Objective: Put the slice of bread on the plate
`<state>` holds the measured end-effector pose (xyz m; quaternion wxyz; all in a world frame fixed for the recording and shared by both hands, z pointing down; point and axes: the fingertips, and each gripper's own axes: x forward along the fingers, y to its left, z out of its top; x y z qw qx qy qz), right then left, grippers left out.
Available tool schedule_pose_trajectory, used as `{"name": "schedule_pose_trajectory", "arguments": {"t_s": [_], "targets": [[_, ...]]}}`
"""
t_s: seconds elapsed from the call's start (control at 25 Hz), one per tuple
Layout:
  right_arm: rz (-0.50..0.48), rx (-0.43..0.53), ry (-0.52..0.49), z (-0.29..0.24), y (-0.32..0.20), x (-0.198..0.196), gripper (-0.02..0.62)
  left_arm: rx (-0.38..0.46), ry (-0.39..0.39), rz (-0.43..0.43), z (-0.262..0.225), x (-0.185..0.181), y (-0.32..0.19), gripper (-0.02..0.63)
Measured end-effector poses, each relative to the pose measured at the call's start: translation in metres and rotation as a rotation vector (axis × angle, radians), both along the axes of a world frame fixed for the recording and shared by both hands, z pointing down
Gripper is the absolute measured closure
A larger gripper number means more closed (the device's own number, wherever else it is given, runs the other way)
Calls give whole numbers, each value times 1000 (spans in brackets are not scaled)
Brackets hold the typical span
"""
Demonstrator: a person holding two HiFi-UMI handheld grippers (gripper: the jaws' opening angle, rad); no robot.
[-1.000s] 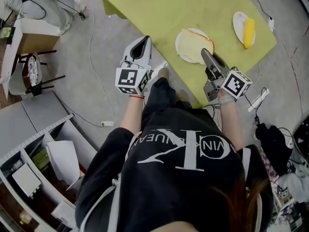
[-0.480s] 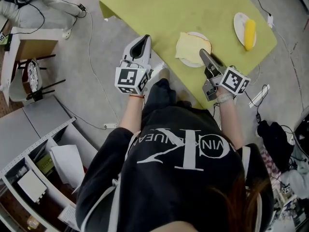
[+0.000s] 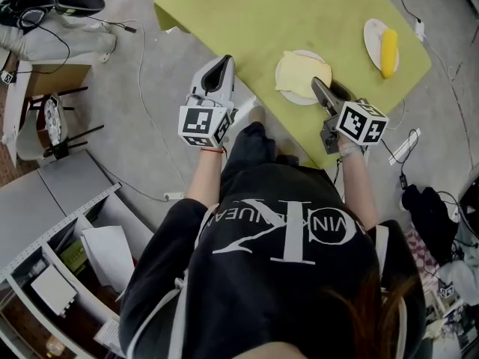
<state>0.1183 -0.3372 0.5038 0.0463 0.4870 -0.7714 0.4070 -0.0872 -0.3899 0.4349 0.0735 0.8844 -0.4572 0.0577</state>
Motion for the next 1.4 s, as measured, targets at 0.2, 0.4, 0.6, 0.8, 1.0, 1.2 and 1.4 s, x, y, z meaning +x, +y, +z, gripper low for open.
{"name": "schedule_pose_trajectory", "arguments": {"t_s": [0.2,0.4,0.6,0.8,1.0,1.2,1.4], "targets": [[12,0,45,0,-2,2,426,-3,5,3,-1,-2,3,597],[0,-12,131,10,0,10,364,-6,8,-7,2,-3,5,597],[-11,-13,187,13,0,10,350,-9,14,-24,0,-11,9,597],[-46,-4,270,18,3,11,318,-11,19,-35,3,-14,14,597],[-44,37,283,10,4,13,311,-5,27,-37,1,-15,19,597],[-51,118,291,-7,1,17,364,7,33,-34,-3,-12,19,597],[-50,222,301,-26,2,22,466,22,37,-27,-7,-6,20,597]]}}
